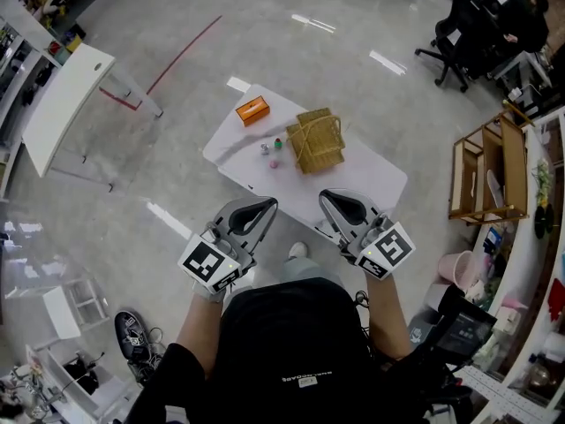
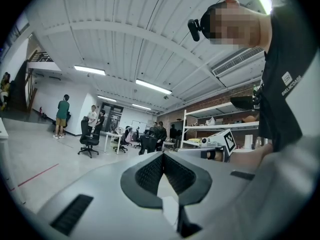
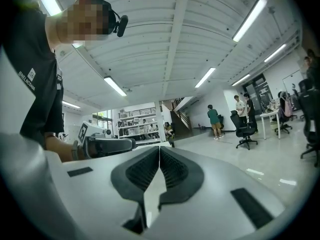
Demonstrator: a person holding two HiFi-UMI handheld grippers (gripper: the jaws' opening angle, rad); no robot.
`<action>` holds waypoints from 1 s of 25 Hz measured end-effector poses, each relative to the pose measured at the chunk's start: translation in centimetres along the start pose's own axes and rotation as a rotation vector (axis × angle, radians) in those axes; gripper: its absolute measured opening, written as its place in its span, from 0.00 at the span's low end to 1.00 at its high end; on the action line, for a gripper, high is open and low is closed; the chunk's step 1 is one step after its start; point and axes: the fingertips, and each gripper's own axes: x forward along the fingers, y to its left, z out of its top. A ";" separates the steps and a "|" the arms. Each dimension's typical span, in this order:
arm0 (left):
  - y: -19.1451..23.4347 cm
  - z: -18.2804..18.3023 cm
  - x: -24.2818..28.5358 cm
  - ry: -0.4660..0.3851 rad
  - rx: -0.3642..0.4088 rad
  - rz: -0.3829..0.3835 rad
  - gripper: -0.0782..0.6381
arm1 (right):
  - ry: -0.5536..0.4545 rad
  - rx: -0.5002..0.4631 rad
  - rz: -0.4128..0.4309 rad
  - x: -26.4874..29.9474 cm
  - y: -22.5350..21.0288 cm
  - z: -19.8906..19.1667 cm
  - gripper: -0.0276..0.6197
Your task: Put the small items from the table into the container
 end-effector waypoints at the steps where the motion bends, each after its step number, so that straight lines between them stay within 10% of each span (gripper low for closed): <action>1: 0.1 0.1 0.9 0.001 0.005 0.003 0.12 | -0.002 0.003 0.005 -0.1 -0.9 0.1 0.06; 25: 3.1 0.3 9.8 0.043 -0.036 -0.047 0.12 | -0.026 0.017 -0.040 0.6 -8.1 1.6 0.06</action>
